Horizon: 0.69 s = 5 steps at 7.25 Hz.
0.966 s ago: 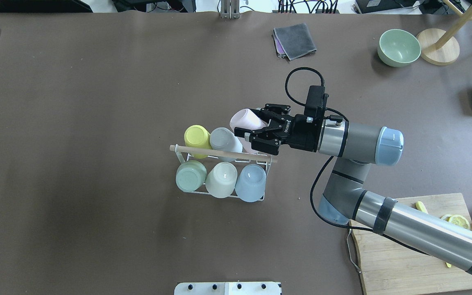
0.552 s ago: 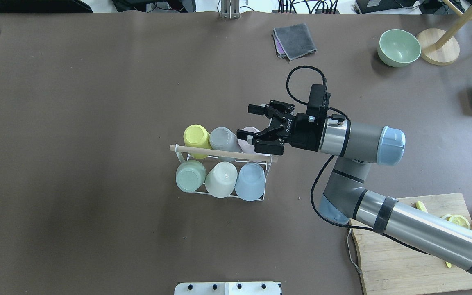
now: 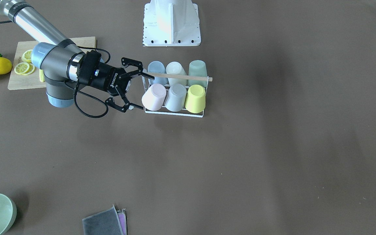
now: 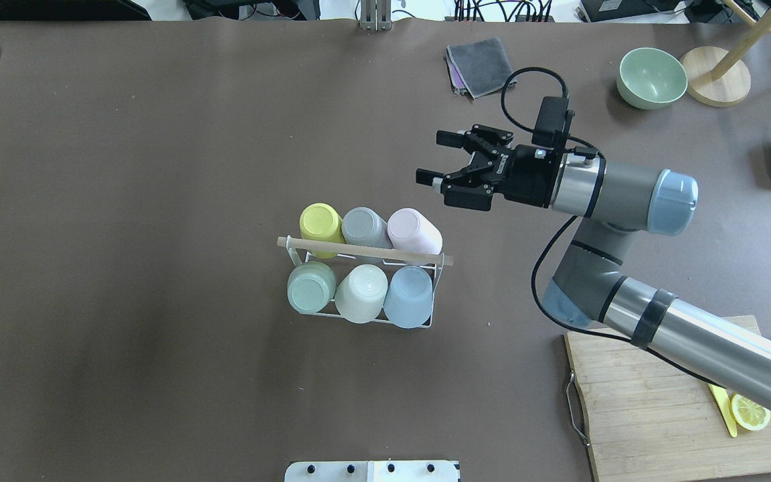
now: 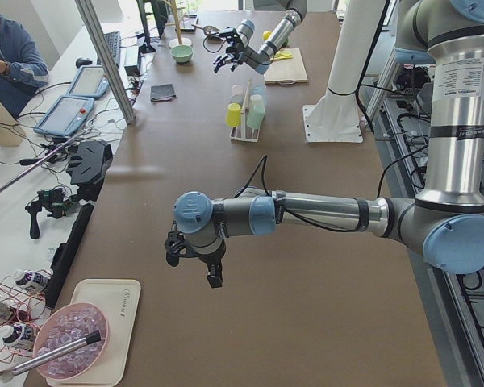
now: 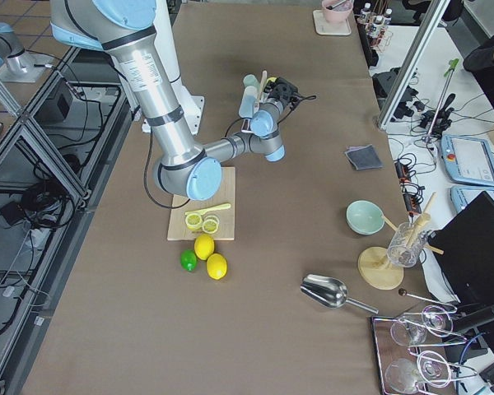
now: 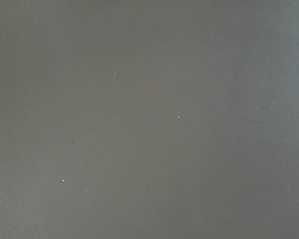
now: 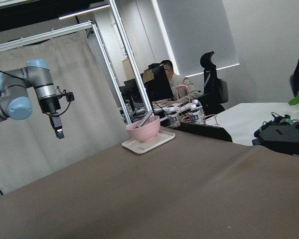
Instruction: Place cup on cup holder
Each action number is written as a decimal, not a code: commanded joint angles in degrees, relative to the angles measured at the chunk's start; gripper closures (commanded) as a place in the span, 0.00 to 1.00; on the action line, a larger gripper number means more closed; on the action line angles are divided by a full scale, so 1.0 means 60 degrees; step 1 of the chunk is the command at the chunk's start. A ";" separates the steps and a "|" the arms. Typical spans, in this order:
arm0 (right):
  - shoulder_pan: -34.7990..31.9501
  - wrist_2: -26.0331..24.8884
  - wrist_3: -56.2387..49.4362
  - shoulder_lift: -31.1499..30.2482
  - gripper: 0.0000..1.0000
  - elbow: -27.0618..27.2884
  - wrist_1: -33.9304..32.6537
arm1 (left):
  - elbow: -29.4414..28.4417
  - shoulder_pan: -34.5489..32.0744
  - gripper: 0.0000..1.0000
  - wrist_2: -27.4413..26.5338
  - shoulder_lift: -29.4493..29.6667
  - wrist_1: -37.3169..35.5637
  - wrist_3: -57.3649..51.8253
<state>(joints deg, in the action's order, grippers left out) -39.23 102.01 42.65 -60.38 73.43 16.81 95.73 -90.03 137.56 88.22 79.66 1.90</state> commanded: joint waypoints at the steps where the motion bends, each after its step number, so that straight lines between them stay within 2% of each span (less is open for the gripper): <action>1: -0.1118 0.0137 0.0098 -0.0365 0.00 0.0488 -0.2116 | 0.0041 0.0019 0.01 -0.0031 -0.0114 -0.0005 -0.0009; 2: -0.1427 0.0151 0.0200 -0.0628 0.00 0.0940 -0.3477 | 0.0027 0.0033 0.01 -0.0045 -0.0361 0.0038 -0.0009; 5: -0.1839 0.0194 0.0318 -0.0645 0.00 0.1440 -0.7138 | -0.0031 0.0048 0.01 -0.0104 -0.0494 0.0039 -0.0009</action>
<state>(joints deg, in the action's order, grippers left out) -49.25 102.99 44.50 -64.07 80.46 -16.19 95.86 -89.79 137.07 85.72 79.88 1.85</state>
